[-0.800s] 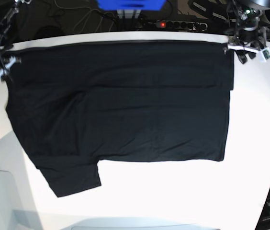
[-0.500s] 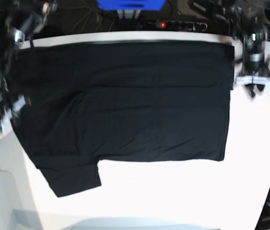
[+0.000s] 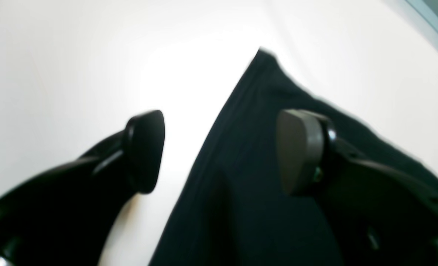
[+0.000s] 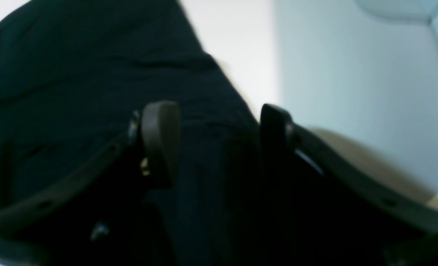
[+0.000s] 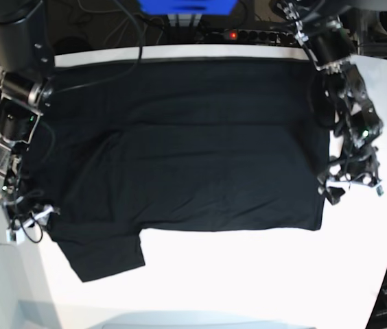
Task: Fold the T-shirt properly
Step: 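Move both grippers to the hem corners and grasp them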
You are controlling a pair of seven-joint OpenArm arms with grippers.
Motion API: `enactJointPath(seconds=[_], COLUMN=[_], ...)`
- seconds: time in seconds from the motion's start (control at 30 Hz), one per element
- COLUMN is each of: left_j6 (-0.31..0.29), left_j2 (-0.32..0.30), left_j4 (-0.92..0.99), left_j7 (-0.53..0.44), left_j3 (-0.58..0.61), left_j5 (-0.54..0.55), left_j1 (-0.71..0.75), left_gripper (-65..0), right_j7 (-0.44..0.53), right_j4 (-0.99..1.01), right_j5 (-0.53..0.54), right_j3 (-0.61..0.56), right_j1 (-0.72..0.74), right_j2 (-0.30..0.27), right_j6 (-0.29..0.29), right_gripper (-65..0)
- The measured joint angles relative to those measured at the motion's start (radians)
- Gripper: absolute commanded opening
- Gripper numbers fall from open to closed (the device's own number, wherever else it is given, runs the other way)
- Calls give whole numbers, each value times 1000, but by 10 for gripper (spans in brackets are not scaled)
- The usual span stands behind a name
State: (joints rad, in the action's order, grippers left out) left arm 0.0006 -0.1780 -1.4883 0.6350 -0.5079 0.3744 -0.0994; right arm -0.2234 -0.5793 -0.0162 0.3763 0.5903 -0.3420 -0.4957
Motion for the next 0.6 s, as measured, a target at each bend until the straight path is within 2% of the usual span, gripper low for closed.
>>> enactJointPath(seconds=[0.1, 0.2, 0.27, 0.37, 0.6], left_j6=[-5, 7, 9, 10, 5], left_j2=[-23, -48, -66, -78, -88], left_j4=[97, 216, 302, 425, 669], left_j7=[-105, -174, -212, -270, -393], left_j3=[68, 119, 148, 181, 312], left_j5=[5, 2, 0, 5, 5], left_j1=[-37, -80, -113, -175, -277], left_gripper=[-213, -213, -213, -213, -213], right_j7=[118, 189, 201, 204, 210], right_j4=[137, 189, 197, 200, 200], right_j5=[0, -1, -2, -2, -2], right_j3=[-52, -90, -93, -93, -93], right_j1=[36, 50, 49, 49, 35], right_j2=[-18, -23, -24, -23, -20], right_j6=[32, 33, 48, 108, 118], right_gripper=[-278, -278, -277, -277, -277])
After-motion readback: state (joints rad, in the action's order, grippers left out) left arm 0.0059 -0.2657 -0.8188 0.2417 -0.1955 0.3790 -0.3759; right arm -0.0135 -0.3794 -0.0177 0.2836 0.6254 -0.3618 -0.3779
